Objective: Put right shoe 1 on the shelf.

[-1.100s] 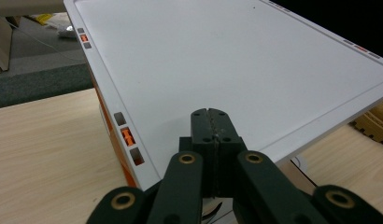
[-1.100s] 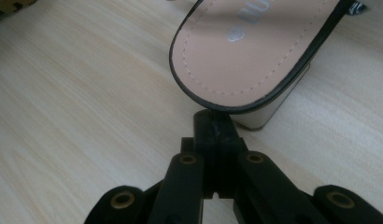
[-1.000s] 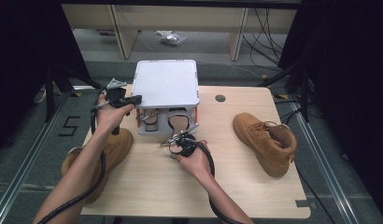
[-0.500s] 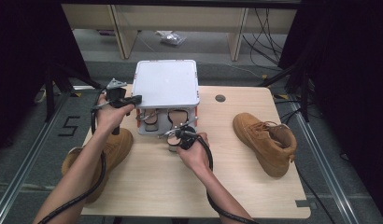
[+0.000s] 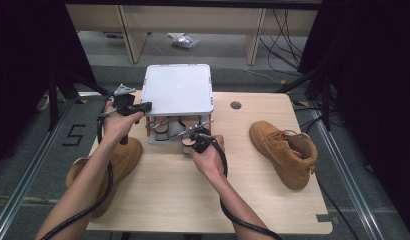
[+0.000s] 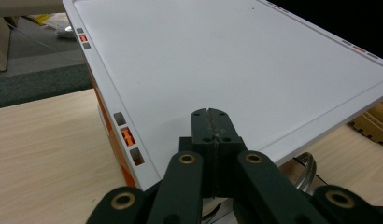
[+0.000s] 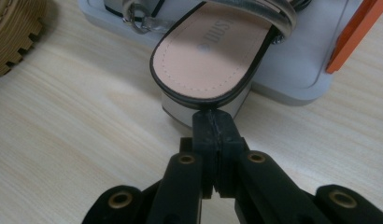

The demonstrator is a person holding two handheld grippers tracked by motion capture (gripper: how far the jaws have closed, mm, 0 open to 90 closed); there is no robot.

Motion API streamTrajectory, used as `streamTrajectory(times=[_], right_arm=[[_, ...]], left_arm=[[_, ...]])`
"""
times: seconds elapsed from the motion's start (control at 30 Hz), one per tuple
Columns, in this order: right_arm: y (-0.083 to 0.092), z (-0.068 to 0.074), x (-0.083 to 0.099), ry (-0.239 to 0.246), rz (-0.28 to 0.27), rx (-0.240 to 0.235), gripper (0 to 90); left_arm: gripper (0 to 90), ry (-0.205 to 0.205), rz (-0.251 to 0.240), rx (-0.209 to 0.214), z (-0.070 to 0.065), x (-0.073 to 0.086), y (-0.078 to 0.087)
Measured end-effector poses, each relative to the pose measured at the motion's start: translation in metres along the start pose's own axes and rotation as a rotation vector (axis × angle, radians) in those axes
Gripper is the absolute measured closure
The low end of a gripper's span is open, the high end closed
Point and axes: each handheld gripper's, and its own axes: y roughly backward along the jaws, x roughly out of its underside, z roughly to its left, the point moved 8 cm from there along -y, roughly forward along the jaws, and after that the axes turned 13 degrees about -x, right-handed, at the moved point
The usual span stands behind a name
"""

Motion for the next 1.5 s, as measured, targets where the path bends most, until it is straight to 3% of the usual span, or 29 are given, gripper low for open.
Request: streamTrajectory(times=[0.1, 0.17, 0.47, 1.5], right_arm=[[0.000, 0.000, -0.001, -0.011, -0.001, 0.016, 89.8], [0.000, -0.003, -0.003, 0.022, -0.007, 0.022, 89.8], [0.000, -0.010, -0.012, 0.016, -0.039, 0.062, 89.7], [-0.011, -0.025, -0.029, -0.048, -0.122, 0.117, 88.6]], left_arm=[[89.6, -0.005, 0.005, -0.004, 0.000, 0.000, 0.000], [89.6, -0.004, 0.005, -0.004, 0.000, 0.000, 0.000], [89.6, -0.004, 0.004, -0.003, 0.000, 0.000, 0.000], [89.6, -0.007, 0.004, 0.001, 0.000, 0.000, 0.000]])
